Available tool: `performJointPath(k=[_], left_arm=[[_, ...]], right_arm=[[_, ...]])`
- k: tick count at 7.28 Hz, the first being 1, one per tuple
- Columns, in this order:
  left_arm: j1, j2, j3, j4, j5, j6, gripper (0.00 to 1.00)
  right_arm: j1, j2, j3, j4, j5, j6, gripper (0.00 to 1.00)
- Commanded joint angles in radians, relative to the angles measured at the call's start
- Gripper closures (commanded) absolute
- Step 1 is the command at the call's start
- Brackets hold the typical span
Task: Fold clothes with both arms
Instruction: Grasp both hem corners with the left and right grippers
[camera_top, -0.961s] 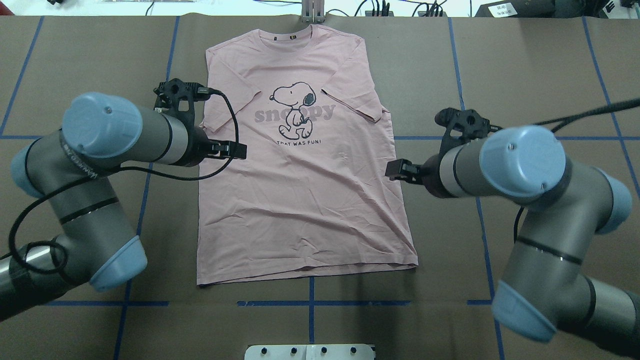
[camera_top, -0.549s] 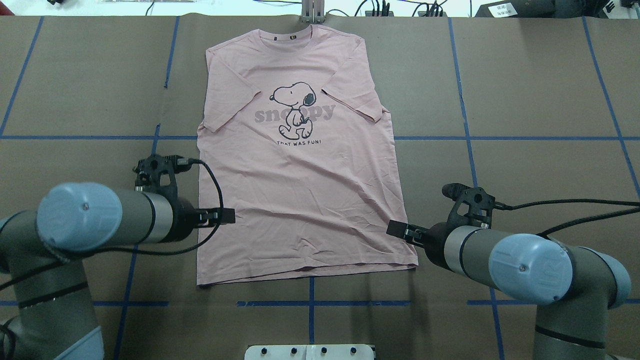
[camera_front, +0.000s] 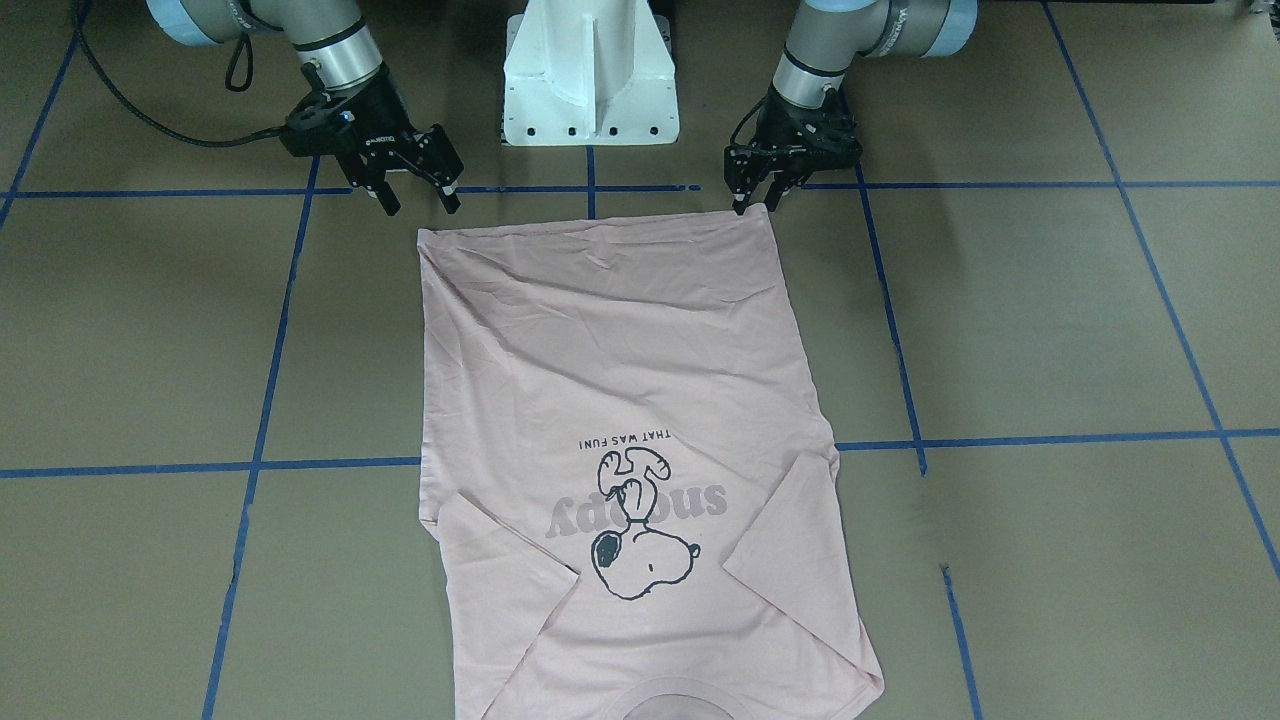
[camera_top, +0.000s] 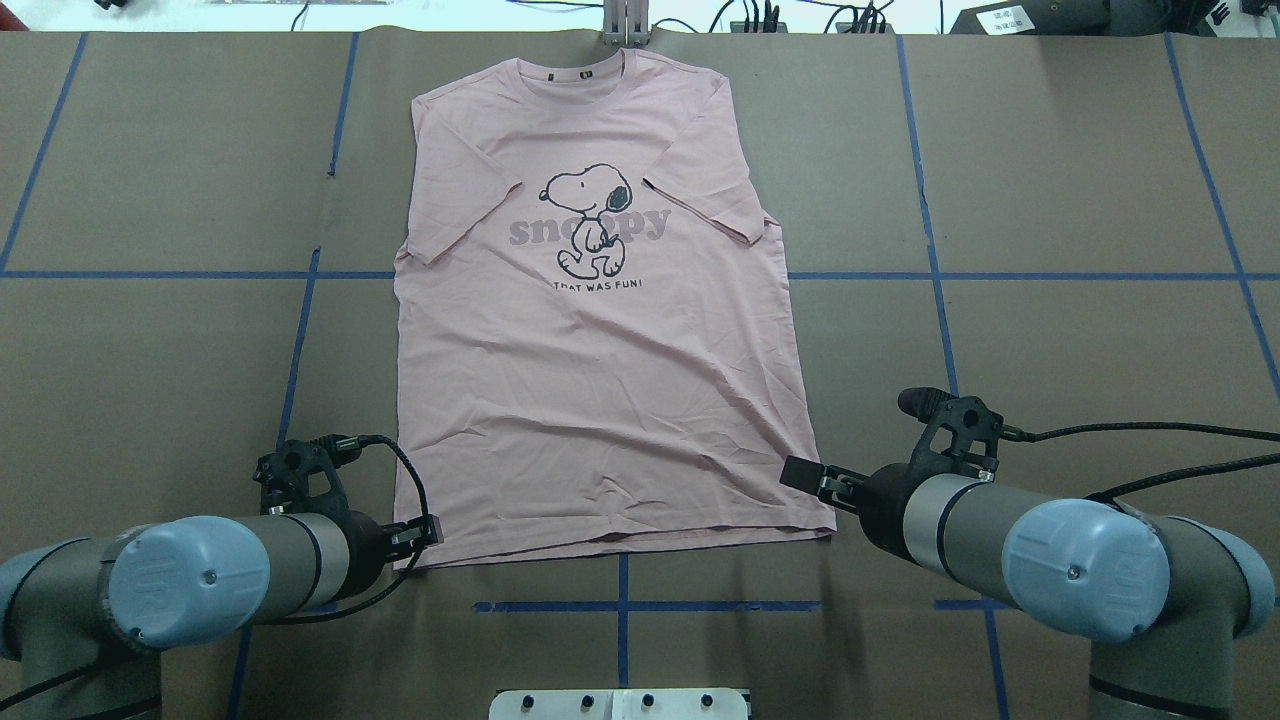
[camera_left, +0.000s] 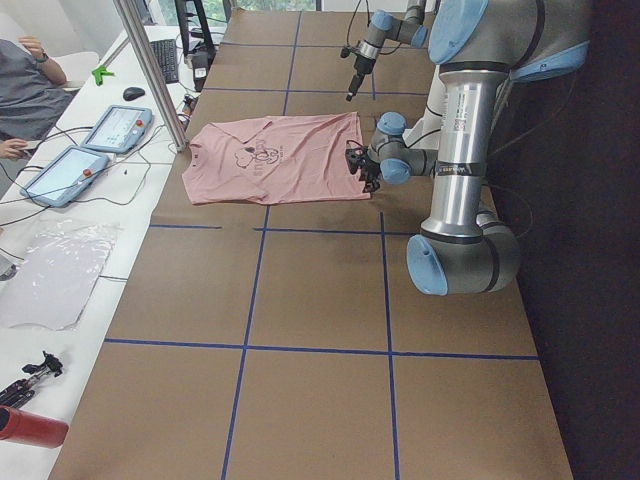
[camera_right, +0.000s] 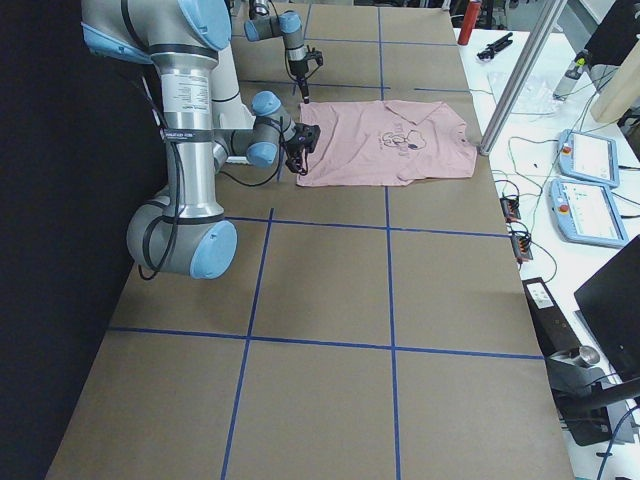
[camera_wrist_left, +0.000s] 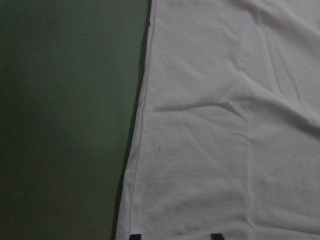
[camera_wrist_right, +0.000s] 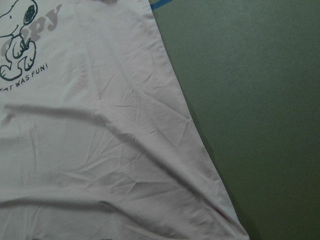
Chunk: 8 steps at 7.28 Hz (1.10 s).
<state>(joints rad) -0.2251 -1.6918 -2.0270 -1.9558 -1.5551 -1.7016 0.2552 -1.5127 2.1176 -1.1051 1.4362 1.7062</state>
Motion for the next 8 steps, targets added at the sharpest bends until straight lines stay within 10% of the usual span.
performJointPath(k=[1,5,8], left_arm=[[0.007,0.004,0.01,0.002,0.003,-0.004,0.45],[0.01,0.003,0.031,0.002,0.004,0.0,0.45],[0.023,0.0,0.031,0.005,0.001,0.005,0.89]], right_arm=[[-0.001,0.0,0.002,0.001,0.0,0.0,0.05],[-0.001,-0.001,0.002,0.001,-0.002,0.0,0.05],[-0.001,-0.001,0.002,0.001,-0.002,0.0,0.04]])
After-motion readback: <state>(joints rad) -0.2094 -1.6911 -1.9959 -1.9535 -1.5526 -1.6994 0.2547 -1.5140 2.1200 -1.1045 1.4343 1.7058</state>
